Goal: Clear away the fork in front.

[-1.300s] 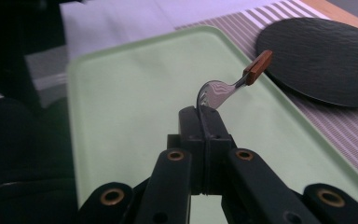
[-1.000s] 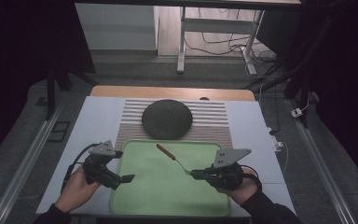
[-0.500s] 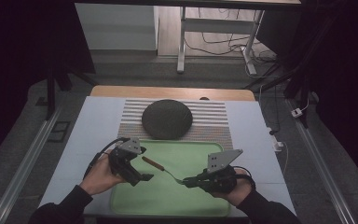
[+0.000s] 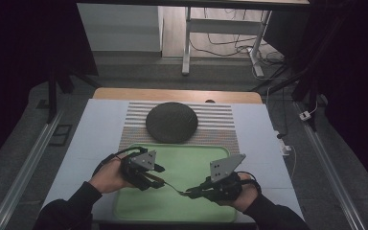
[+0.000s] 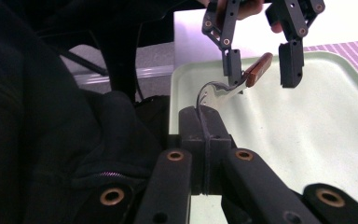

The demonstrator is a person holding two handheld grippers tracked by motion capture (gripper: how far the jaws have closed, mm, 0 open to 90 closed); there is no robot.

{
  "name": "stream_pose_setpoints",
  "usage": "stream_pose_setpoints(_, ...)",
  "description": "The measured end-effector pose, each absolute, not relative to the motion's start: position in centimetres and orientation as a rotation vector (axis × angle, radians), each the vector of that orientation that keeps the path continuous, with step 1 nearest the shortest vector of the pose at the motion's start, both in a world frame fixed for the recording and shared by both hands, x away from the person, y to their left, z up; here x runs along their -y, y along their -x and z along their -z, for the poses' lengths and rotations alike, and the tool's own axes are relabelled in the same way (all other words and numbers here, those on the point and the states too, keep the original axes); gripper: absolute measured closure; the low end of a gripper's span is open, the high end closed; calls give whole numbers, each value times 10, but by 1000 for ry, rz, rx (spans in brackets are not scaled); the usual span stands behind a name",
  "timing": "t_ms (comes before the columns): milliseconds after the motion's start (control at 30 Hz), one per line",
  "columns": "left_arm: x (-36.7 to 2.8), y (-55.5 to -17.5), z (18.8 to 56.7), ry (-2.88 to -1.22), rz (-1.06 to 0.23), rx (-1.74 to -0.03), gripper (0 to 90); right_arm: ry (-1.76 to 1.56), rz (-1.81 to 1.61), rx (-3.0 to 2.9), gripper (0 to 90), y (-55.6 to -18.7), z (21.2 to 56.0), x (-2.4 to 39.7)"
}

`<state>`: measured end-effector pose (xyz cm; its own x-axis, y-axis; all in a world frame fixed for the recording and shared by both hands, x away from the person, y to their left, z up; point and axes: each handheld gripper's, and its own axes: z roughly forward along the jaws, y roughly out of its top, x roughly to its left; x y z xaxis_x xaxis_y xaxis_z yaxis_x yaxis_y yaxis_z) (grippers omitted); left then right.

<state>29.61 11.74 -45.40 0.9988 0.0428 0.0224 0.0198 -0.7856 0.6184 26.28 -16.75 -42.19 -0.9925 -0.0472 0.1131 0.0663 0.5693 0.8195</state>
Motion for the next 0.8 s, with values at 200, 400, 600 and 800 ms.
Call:
stream_pose_setpoints(200,-111,-292,456,-2504,17,80,703,-35,1369,2669,900,-261,423,166)
stream_pose_setpoints(400,-108,-289,456,-2535,65,166,743,-53,1347,2635,895,-262,425,166)
stream_pose_setpoints(600,-106,-285,456,-2544,97,194,794,24,1378,2663,837,-267,423,172)
stream_pose_setpoints(800,-106,-285,452,-2552,111,101,799,151,1408,2724,763,-271,422,177)
